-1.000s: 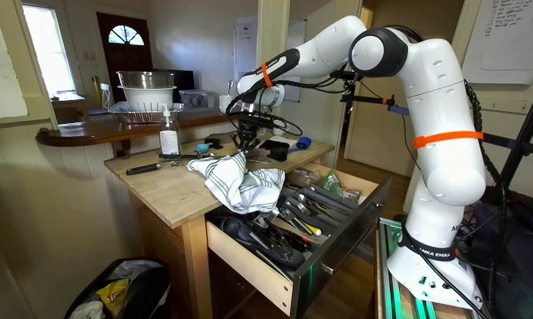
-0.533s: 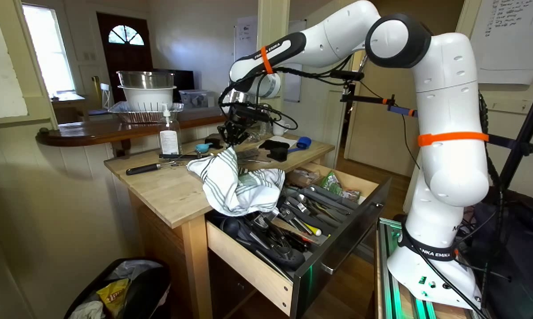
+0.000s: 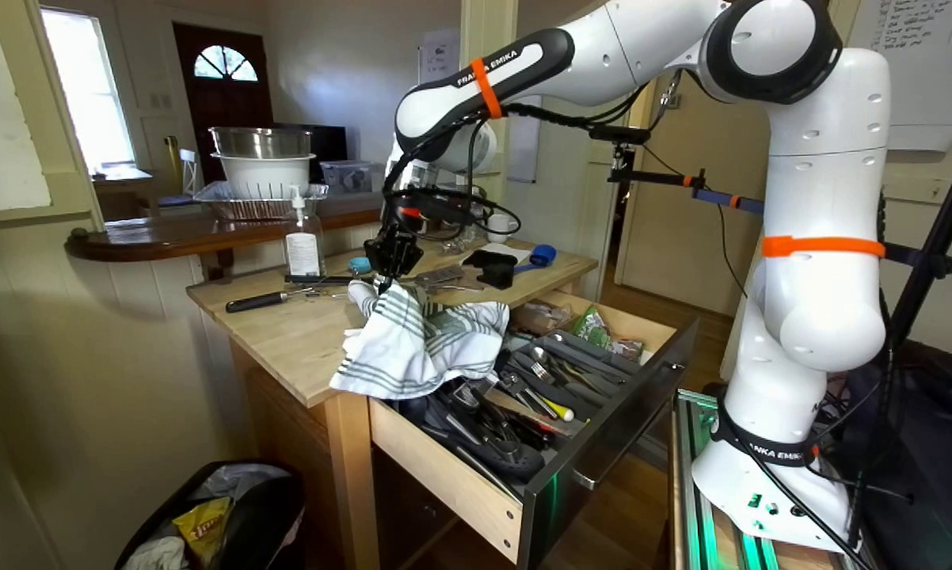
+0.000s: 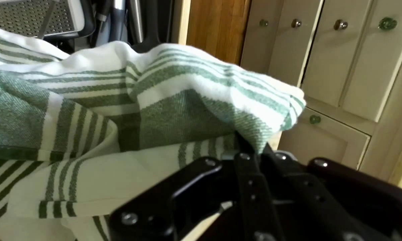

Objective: Unfold the green and white towel and lay it out on the countertop.

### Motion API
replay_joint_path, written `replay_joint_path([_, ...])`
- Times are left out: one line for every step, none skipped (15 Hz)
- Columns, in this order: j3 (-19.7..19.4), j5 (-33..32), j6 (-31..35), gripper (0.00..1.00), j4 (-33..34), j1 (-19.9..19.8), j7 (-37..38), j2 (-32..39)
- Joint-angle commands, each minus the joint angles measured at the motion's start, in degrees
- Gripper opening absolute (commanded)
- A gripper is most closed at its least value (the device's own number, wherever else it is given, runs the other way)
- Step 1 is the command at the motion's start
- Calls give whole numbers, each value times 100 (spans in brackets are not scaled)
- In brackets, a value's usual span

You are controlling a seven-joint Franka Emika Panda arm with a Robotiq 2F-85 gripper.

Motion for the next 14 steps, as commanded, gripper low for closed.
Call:
replay_joint_path([-43,3,-18,5,19,54,16,1])
replay_joint_path([-57,2,-18,5,26,47,17,2])
replay_joint_path([-84,2,-17,5,31,30,16,3])
replay_joint_path([-102,1,-18,5,34,13,15,5])
replay_joint_path([-110,1,-18,5,34,8,15,6])
replay_joint_path([-110,1,-17,5,34,8,15,6])
replay_joint_path([-109,1,-18,5,34,8,15,6])
replay_joint_path([-107,1,-18,1,34,9,15,6])
replay_joint_path([-54,47,111,1,145,41,-138,115])
replay_joint_path([-8,35,200,1,225,80,-283,184])
replay_joint_path([69,80,275,1,342,132,-434,273])
replay_joint_path([134,18,445,1,420,202,-527,349])
replay_joint_path([210,23,613,1,496,250,-682,433])
replay_joint_path([298,-12,854,1,561,313,-891,537])
